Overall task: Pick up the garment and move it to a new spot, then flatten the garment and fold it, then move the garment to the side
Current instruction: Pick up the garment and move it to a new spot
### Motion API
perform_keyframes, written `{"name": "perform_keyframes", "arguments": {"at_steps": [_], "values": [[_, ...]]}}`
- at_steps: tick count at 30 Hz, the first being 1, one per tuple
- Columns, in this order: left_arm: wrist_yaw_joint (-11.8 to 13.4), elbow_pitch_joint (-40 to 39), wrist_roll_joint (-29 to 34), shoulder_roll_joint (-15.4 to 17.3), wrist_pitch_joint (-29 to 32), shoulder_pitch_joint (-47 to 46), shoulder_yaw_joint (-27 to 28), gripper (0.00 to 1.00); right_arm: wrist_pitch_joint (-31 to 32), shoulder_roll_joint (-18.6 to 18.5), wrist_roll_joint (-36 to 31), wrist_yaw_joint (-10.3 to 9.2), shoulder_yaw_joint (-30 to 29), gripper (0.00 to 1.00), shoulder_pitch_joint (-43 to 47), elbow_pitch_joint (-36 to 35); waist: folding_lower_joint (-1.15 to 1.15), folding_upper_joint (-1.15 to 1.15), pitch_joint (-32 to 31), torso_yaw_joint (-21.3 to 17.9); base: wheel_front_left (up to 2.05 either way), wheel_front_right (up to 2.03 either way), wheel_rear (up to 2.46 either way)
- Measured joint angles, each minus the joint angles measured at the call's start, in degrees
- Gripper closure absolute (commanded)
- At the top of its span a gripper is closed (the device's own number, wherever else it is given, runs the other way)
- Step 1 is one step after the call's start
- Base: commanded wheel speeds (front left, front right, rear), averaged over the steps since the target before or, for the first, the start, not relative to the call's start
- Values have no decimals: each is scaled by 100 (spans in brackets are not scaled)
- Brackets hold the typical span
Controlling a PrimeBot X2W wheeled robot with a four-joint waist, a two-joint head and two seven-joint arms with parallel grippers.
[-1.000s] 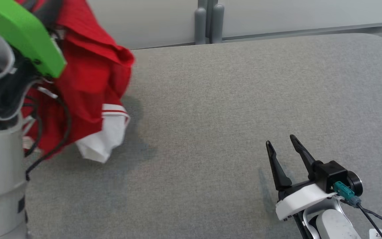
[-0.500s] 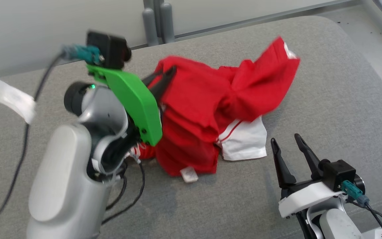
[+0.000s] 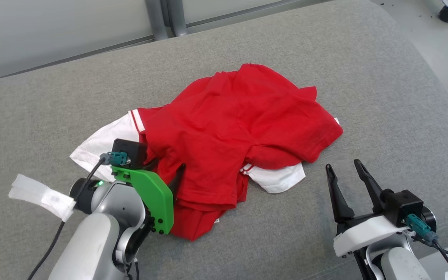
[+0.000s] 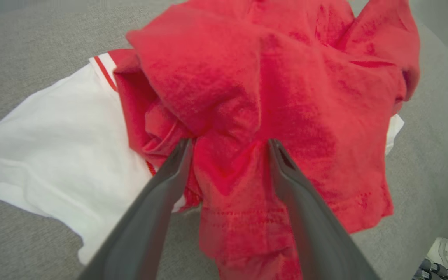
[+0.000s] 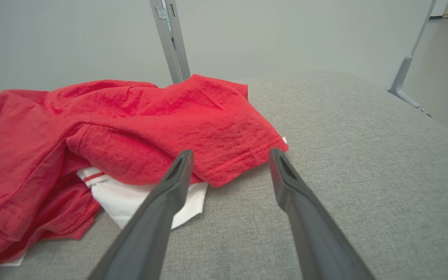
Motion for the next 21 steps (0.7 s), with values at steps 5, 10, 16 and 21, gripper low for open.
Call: {"name": "perform_keyframes", "arguments": {"at_steps": [5, 10, 16, 21], "values": [[105, -580, -25, -88, 96, -125, -11, 0, 0, 2, -103, 0, 20, 0, -2, -9, 0, 0, -57, 137, 0, 0, 0], [193, -584, -97, -171, 129, -340, 89, 0, 0, 3, -137, 0, 108, 0, -40, -7, 0, 0, -61, 141, 0, 0, 0], [342, 38, -33, -210, 16, -486, 145, 0, 0, 2, -137, 0, 152, 0, -40, 10, 0, 0, -59, 59, 0, 0, 0], [411, 391, -3, -127, -189, -631, 296, 0, 0, 2, -138, 0, 99, 0, 15, 12, 0, 0, -45, -11, 0, 0, 0]]}}
